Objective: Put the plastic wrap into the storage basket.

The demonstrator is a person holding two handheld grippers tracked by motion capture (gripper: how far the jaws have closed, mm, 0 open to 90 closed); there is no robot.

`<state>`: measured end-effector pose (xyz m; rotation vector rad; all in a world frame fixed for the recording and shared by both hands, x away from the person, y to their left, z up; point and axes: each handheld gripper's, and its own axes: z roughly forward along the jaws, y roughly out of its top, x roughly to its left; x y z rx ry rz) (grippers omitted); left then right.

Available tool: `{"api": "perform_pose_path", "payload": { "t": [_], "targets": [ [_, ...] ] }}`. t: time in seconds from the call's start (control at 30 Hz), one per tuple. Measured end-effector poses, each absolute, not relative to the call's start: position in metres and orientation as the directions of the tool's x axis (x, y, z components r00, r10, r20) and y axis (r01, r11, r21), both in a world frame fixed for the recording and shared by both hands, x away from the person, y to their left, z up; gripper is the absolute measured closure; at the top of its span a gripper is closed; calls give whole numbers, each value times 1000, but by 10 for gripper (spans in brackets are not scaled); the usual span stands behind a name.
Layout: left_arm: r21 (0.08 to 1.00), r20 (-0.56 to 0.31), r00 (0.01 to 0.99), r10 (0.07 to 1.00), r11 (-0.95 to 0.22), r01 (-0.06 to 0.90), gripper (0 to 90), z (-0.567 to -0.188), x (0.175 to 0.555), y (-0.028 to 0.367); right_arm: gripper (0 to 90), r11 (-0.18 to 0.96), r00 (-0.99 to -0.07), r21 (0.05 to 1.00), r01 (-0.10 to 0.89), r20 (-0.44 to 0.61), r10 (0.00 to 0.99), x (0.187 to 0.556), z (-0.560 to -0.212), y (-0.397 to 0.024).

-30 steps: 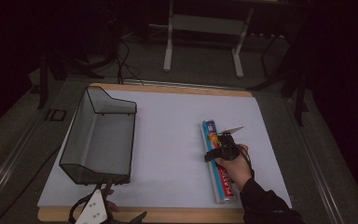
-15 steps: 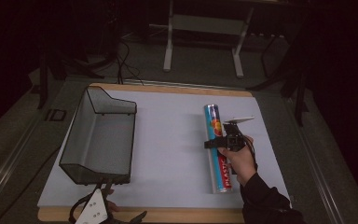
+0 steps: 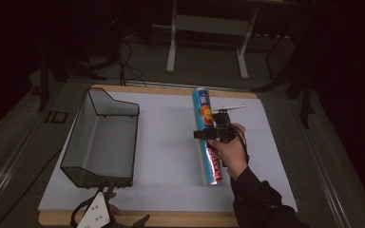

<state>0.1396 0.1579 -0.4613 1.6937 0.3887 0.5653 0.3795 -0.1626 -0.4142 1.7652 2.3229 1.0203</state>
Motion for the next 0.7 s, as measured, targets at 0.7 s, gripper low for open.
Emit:
{"api": "perform_pose_path", "payload": {
  "t": [0.7],
  "targets": [
    [980, 147, 820, 554, -193, -46, 6, -462, 138, 158, 316, 193, -460, 625, 756, 299, 836, 386, -375, -67]
  ]
}}
